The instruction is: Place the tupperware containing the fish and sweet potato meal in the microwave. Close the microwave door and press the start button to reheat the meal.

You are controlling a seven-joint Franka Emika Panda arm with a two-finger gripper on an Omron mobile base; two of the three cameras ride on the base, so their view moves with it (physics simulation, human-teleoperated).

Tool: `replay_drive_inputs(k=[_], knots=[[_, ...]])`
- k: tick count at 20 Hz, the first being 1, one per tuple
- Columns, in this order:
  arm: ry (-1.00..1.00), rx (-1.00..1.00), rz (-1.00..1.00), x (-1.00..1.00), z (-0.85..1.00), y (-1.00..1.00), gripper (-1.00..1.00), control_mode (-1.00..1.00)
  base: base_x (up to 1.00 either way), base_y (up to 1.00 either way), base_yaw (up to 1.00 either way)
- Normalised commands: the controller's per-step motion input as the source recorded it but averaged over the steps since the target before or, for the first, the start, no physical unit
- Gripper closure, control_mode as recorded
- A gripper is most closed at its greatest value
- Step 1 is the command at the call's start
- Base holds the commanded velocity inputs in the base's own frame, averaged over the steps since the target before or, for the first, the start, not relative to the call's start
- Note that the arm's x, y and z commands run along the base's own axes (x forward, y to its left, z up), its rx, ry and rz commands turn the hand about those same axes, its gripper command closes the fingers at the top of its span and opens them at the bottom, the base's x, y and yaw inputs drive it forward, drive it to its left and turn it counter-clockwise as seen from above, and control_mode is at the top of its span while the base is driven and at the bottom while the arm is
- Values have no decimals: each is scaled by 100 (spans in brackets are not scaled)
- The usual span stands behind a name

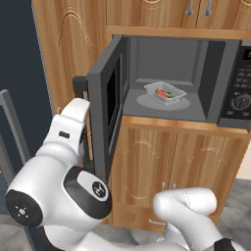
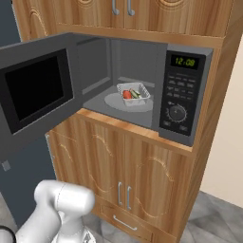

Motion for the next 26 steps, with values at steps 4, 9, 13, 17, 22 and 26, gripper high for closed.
replay_drive_inputs(k=[4,9,13,17,22,26], knots=[[5,-19,0,64,-32,63,-100,-100,0,0,0],[2,-16,-9,69,-16,36,-100,-100,0,0,0],[0,-10,-15,74,-10,6,-100,-100,0,0,0],[0,-7,-17,71,-8,0,-100,-100,0,0,0],[0,-5,-26,16,-2,-26,-100,-100,0,0,0],[0,0,-29,-16,0,-72,-100,-100,0,0,0]])
